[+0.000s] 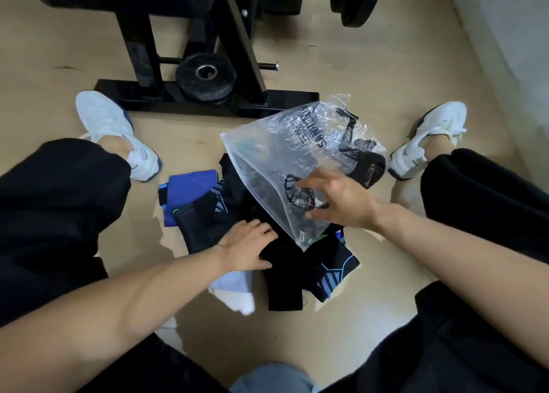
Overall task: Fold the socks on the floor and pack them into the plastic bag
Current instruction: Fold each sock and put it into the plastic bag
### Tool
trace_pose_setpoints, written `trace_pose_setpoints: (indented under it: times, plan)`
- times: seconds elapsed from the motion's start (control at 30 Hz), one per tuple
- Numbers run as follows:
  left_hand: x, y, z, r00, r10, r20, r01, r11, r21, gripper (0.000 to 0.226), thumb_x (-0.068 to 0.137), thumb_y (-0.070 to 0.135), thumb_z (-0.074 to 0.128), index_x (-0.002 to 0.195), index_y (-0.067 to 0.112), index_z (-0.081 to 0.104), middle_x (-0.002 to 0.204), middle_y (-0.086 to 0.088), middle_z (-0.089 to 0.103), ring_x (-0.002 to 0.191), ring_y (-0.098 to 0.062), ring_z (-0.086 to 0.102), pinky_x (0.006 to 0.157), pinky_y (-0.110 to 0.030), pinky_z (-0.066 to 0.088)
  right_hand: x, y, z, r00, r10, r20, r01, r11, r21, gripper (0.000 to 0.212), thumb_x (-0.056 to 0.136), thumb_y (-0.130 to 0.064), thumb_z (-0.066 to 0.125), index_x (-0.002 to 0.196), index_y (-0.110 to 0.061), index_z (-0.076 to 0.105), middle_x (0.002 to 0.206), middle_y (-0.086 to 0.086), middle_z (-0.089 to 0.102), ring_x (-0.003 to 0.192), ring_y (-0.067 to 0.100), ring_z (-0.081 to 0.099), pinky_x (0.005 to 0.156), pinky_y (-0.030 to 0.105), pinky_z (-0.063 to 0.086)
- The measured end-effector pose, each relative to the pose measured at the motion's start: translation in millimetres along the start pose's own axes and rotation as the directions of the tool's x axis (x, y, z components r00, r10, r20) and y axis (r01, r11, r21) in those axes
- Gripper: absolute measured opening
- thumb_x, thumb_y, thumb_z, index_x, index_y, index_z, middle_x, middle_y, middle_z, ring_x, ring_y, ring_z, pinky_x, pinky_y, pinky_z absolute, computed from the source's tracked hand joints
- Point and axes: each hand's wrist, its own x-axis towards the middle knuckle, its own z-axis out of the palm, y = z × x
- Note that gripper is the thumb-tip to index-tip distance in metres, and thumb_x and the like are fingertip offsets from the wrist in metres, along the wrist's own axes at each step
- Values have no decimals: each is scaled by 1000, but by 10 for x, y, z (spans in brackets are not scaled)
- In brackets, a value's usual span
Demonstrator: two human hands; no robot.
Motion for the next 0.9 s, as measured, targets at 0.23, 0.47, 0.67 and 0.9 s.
trace_pose_setpoints:
  times: [0.23, 0.47, 0.67, 0.9]
  plan:
    - [-10, -93, 89, 949, 78, -306, -87, 996, -16, 20, 88, 35, 70, 98, 18, 71, 88, 3, 69, 81, -22, 68, 70, -37, 55, 372, -166, 608, 949, 314, 33, -315, 949, 1, 76, 80, -66, 66, 135, -18, 48, 130, 12, 55, 120, 36, 51, 95, 48, 49]
    - [-169, -279, -172, 951, -109, -288, 15, 951, -309, 31, 102, 36, 52, 123, 16, 64, 116, 2, 67, 107, -21, 64, 93, -35, 47, 523, 343, 489, 871, 486, -69, -481, 873, 81, 20, 92, -39, 59, 93, -19, 65, 96, 11, 71, 87, 33, 68, 76, 39, 55]
    - [-315, -414, -642, 877, -359, -321, 94, 781, -618, 13, 97, 24, 64, 109, 18, 67, 90, 15, 64, 78, 5, 58, 70, -15, 39, 357, 884, 89, 787, 613, -68, -561, 758, 333, 12, 89, -18, 69, 78, -16, 65, 80, 7, 70, 77, 27, 67, 74, 39, 56]
    - [-582, -401, -1192, 894, -380, -238, 31, 582, -813, 12, 99, 25, 61, 91, 33, 65, 78, -2, 65, 69, -33, 54, 64, -39, 43, 187, 443, -150, 907, 402, -125, -334, 868, 368, 36, 83, -29, 79, 115, -21, 65, 107, -1, 64, 92, 19, 63, 85, 33, 52]
